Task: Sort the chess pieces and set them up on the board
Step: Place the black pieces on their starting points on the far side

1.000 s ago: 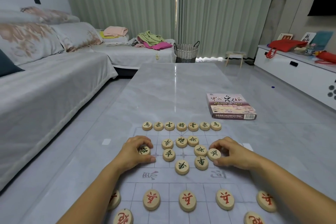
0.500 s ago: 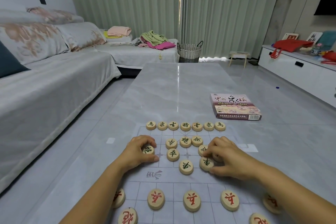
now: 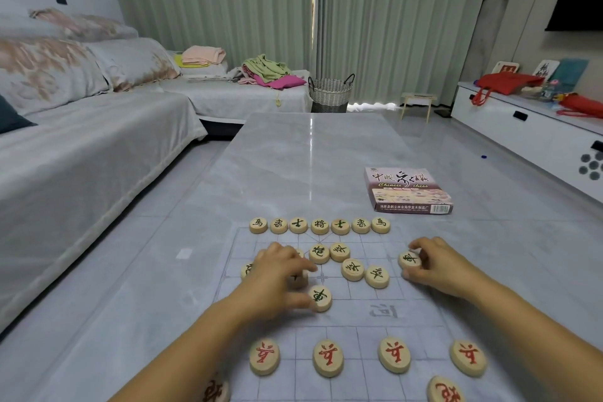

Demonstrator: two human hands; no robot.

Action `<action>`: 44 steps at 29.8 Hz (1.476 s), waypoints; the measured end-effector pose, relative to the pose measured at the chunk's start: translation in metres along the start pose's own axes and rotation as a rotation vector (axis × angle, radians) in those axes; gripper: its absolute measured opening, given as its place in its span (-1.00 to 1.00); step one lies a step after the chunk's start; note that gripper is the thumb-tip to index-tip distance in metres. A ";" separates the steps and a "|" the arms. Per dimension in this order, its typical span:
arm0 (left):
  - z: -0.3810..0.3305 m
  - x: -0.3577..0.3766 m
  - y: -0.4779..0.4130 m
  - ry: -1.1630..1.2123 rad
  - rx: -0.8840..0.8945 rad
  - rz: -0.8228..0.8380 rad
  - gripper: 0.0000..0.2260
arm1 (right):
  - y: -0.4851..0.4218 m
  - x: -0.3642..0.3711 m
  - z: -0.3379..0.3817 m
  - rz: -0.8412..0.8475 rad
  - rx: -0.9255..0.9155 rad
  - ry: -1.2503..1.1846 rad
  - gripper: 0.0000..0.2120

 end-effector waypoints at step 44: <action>0.170 -0.033 0.040 0.160 -0.839 -0.336 -0.42 | -0.069 -0.010 -0.016 -0.279 0.041 -0.303 -0.69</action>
Point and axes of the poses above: each hand's wrist, its own y-axis away from the middle knuckle, its own x-axis out of the palm, z = x × y, the point moved 9 cm from there along -y, towards the middle knuckle, and after that the axes turned 14 degrees about x, right-handed, at the moved point
